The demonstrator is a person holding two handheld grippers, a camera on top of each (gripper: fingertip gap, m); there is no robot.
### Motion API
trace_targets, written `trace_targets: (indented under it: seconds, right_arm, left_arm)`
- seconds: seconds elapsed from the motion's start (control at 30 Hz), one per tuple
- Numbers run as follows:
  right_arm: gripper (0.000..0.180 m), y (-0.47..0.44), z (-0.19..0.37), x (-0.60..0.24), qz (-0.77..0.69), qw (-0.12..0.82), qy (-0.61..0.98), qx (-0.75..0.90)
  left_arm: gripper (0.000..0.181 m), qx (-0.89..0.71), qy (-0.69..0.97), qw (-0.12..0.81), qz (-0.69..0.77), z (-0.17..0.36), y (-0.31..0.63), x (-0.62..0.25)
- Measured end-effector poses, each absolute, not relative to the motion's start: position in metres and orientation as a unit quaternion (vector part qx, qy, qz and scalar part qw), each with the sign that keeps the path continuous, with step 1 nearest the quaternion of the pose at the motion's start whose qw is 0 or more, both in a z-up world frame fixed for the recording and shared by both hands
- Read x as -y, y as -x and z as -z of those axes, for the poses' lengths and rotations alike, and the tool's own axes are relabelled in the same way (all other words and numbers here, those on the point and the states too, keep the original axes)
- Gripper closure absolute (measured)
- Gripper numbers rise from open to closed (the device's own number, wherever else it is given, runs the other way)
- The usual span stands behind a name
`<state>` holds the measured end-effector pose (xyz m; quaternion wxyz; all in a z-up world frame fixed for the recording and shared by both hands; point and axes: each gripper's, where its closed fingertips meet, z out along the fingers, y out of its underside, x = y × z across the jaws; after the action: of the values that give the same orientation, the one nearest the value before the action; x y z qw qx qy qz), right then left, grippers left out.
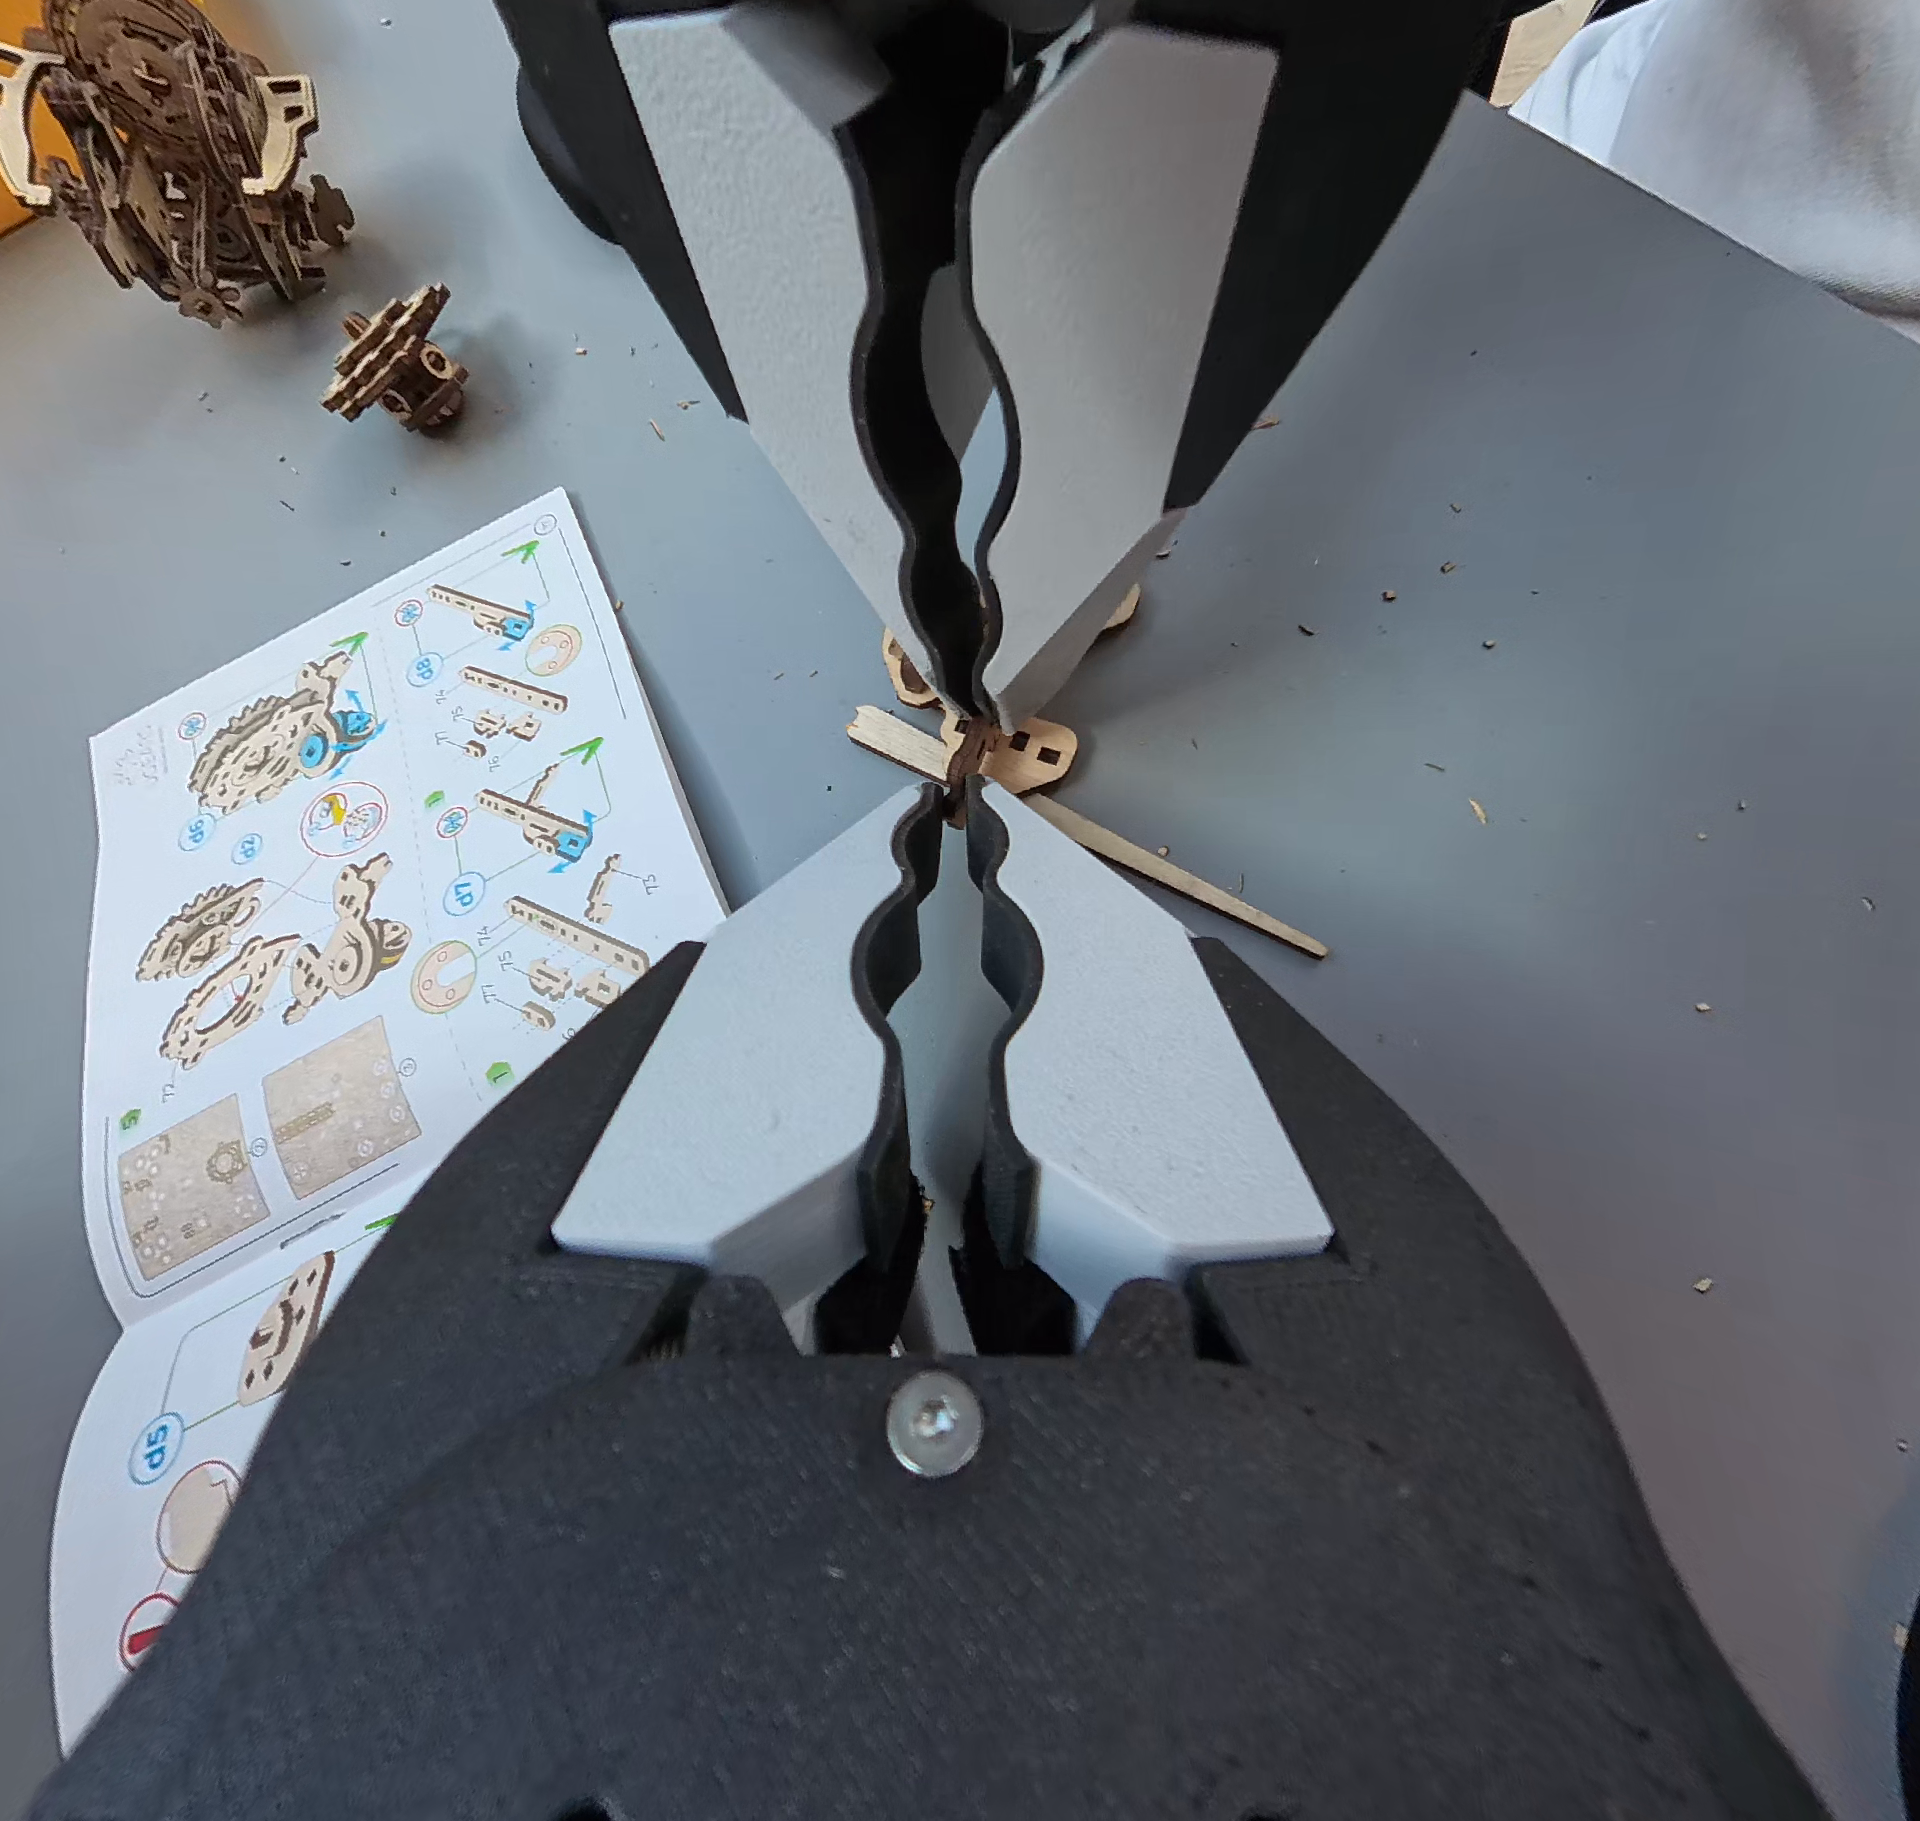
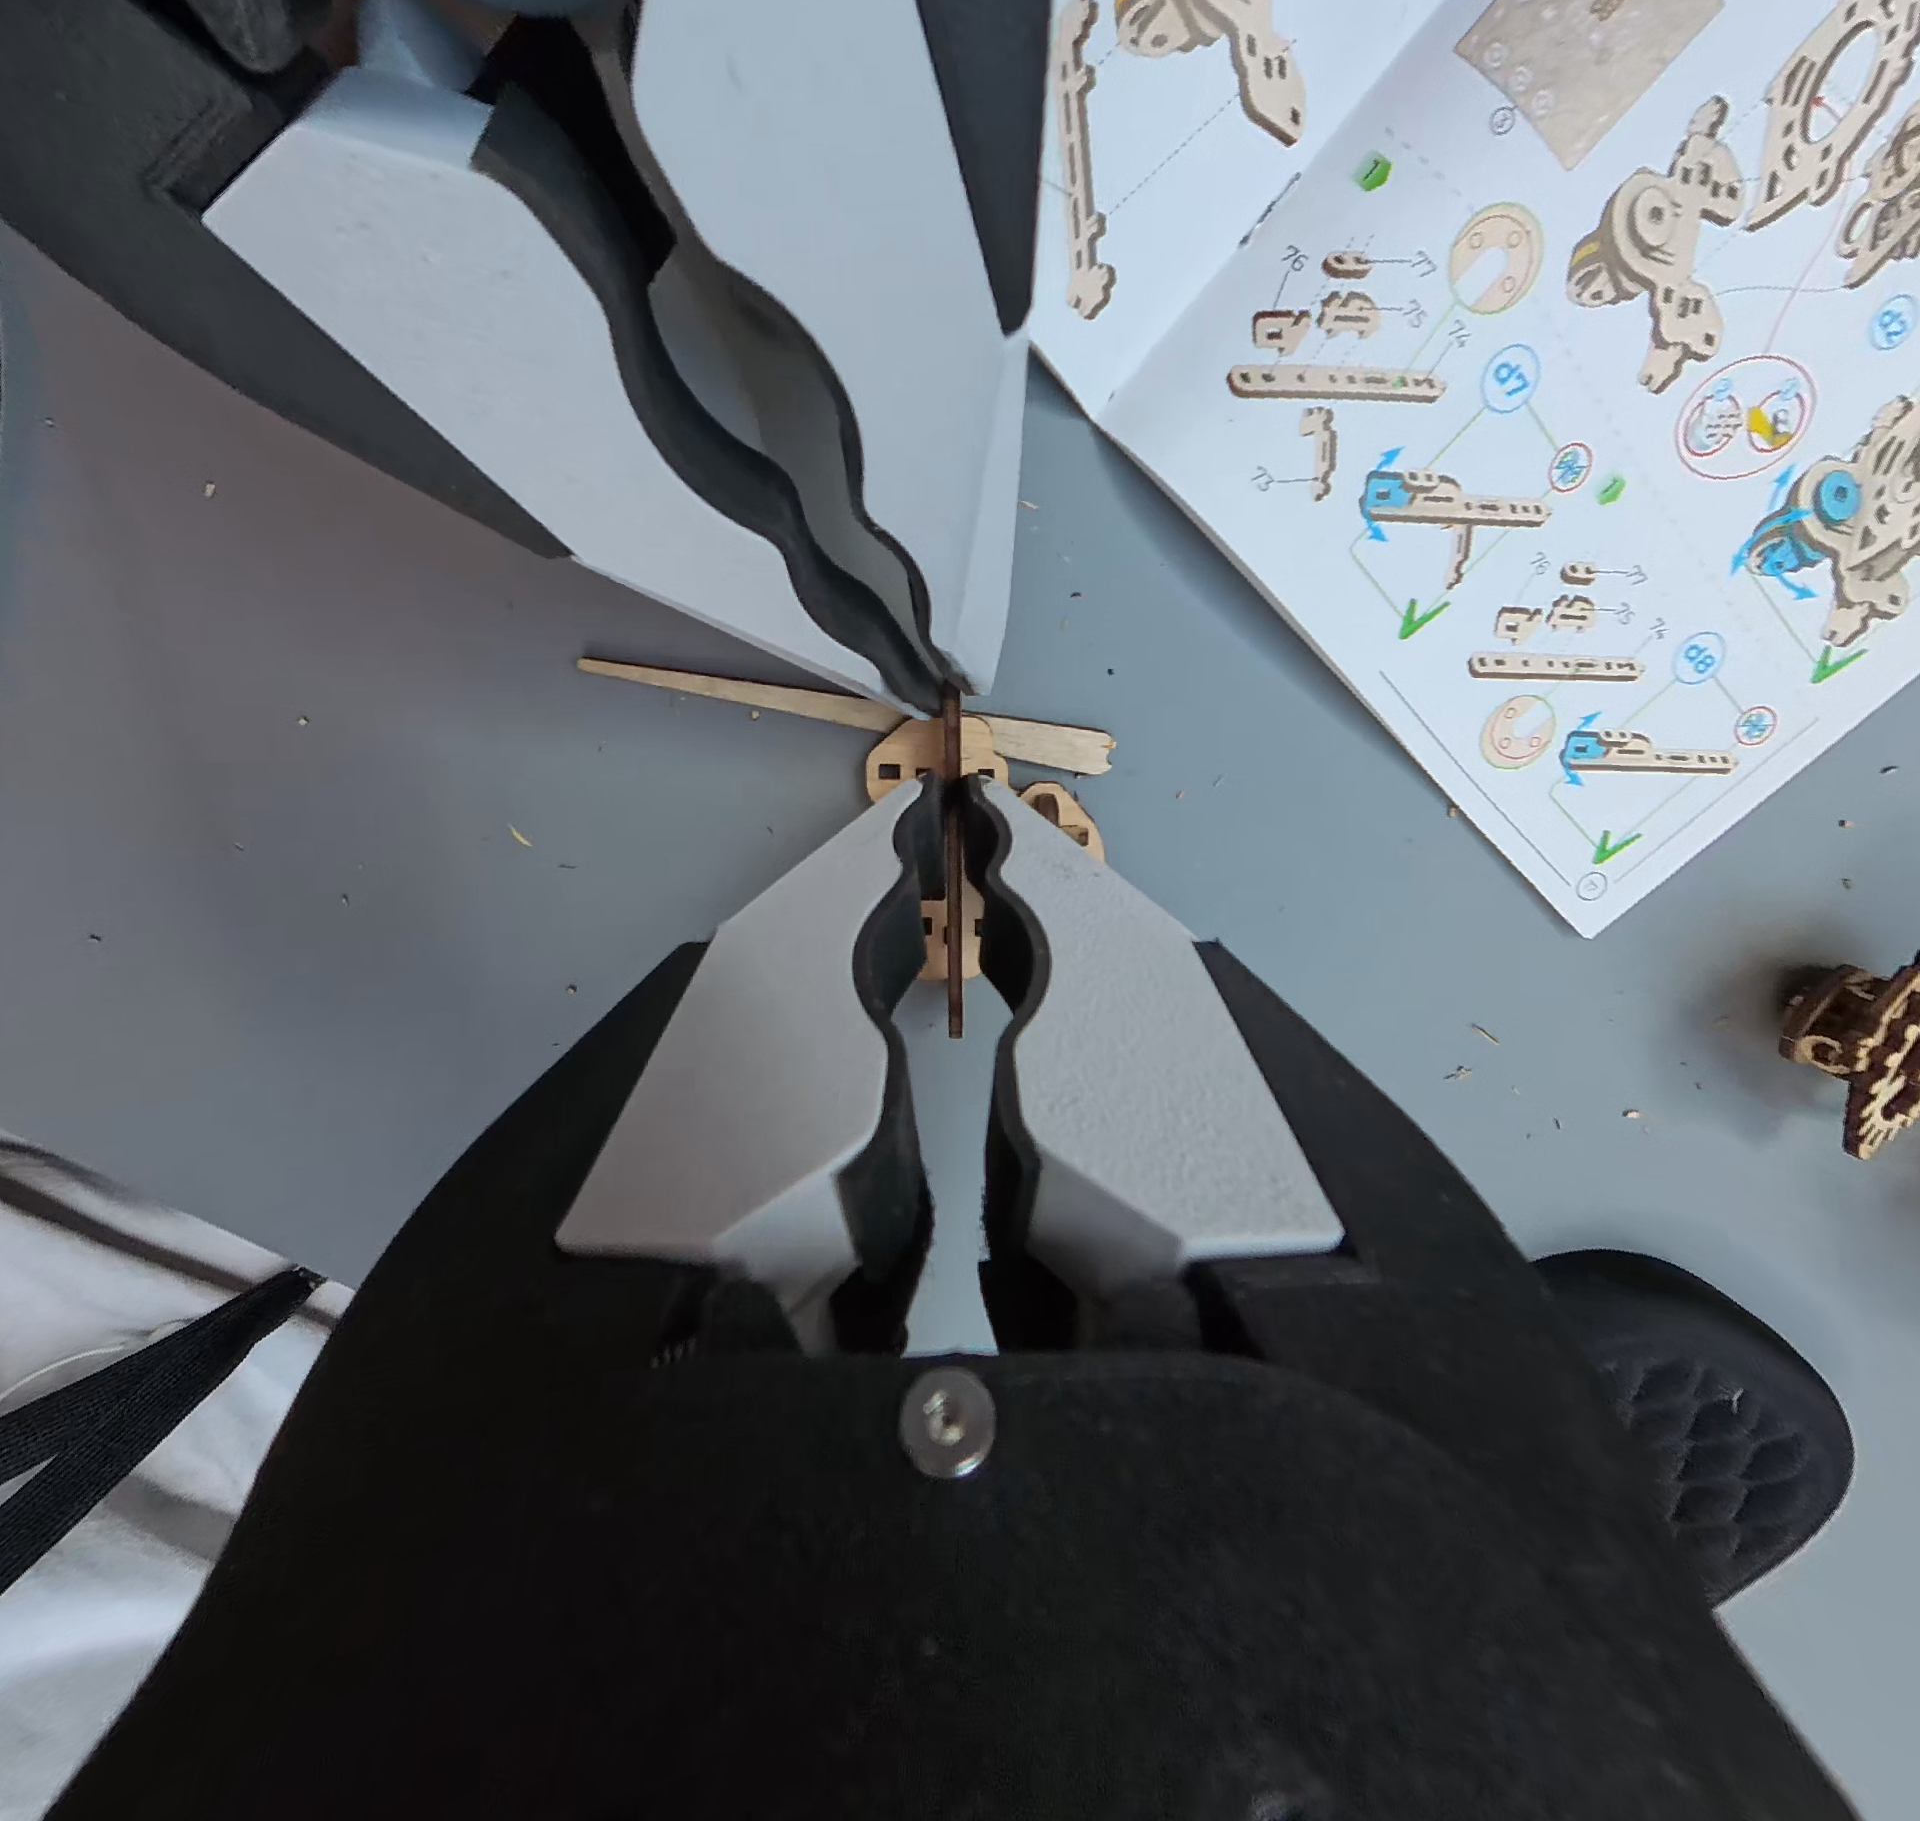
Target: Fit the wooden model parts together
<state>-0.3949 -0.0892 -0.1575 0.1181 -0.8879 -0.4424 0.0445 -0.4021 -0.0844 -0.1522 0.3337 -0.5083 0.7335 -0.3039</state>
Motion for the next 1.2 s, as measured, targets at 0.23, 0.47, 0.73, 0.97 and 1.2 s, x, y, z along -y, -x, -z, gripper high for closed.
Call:
trace_targets:
  seconds: [0.23, 0.47, 0.73, 0.97, 1.2]
  right_arm:
    - [0.176, 0.394, 0.159, 0.089, -0.033, 0.101, 0.887, 0.449]
    - [0.177, 0.394, 0.159, 0.088, -0.032, 0.111, 0.888, 0.445]
    - [0.176, 0.395, 0.159, 0.090, -0.018, 0.117, 0.877, 0.465]
    - [0.169, 0.397, 0.163, 0.093, -0.027, 0.085, 0.880, 0.467]
    - [0.178, 0.402, 0.158, 0.085, -0.018, 0.095, 0.875, 0.474]
  left_arm:
    - [0.180, -0.721, 0.533, 0.316, 0.311, 0.150, 0.407, 0.081]
    - [0.181, -0.644, 0.543, 0.353, 0.407, 0.107, 0.420, 0.068]
    - [0.181, -0.630, 0.551, 0.368, 0.404, 0.109, 0.419, 0.059]
    - [0.181, -0.643, 0.554, 0.357, 0.390, 0.118, 0.414, 0.061]
    - [0.181, -0.646, 0.553, 0.352, 0.391, 0.120, 0.413, 0.064]
